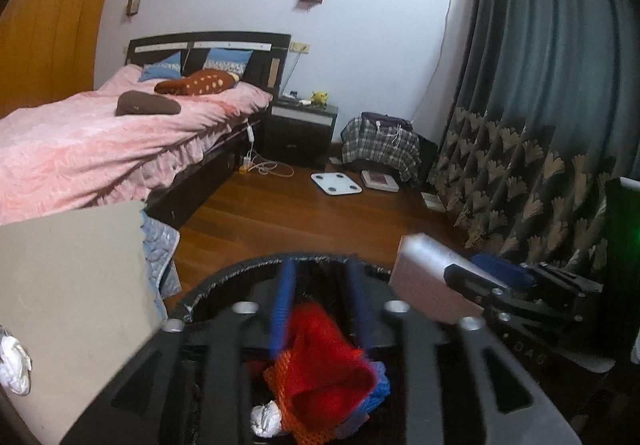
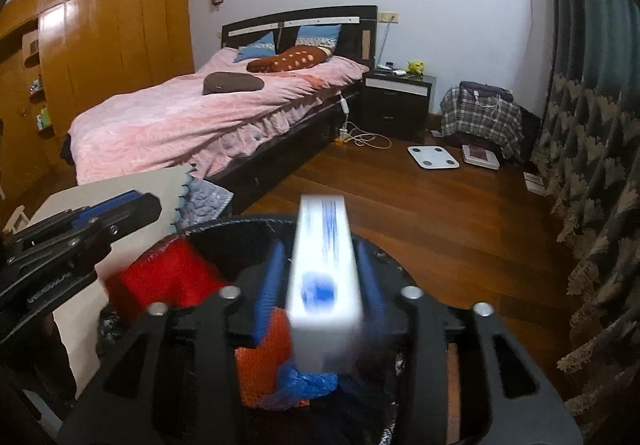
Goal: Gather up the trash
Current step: 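Carry the box and red cloth over the bin and open both grippers, then move both open tools back over the remaining socks and cloth on the table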
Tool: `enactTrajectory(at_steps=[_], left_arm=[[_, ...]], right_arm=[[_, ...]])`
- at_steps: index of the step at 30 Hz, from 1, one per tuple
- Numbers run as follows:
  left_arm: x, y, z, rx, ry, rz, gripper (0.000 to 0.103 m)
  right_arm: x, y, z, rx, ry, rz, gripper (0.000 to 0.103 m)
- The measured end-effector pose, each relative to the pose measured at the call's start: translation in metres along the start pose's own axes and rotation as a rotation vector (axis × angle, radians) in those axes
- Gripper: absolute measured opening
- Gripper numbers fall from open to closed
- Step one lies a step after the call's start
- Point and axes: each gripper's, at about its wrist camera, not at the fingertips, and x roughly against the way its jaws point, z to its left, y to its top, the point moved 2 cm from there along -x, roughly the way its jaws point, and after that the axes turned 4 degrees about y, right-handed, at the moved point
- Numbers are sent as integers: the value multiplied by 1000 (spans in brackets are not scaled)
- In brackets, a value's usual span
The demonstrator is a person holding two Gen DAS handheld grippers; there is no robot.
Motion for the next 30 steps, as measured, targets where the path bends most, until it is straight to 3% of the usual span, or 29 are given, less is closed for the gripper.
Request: enactTrajectory(at_steps=[2, 4, 6, 9, 14, 30], left_arm=[[1, -3, 6, 4, 14, 3, 49], [4, -5, 12, 7, 36, -3, 60], [9, -6, 19, 11, 67, -14, 72], [18, -6, 30, 6, 109, -22, 83], [38, -10, 52, 24, 180, -37, 97], [125, -41, 146, 98, 454, -70, 97]], right_arm=[[0, -3, -2, -4, -7, -3, 55], [2, -5, -3, -5, -19, -12, 69], [4, -4, -2, -5, -27, -24, 90], [7, -2, 3, 6, -19, -42, 97], [9, 2, 15, 11, 16, -45, 98], [-2, 11, 123, 98, 204, -42, 98]])
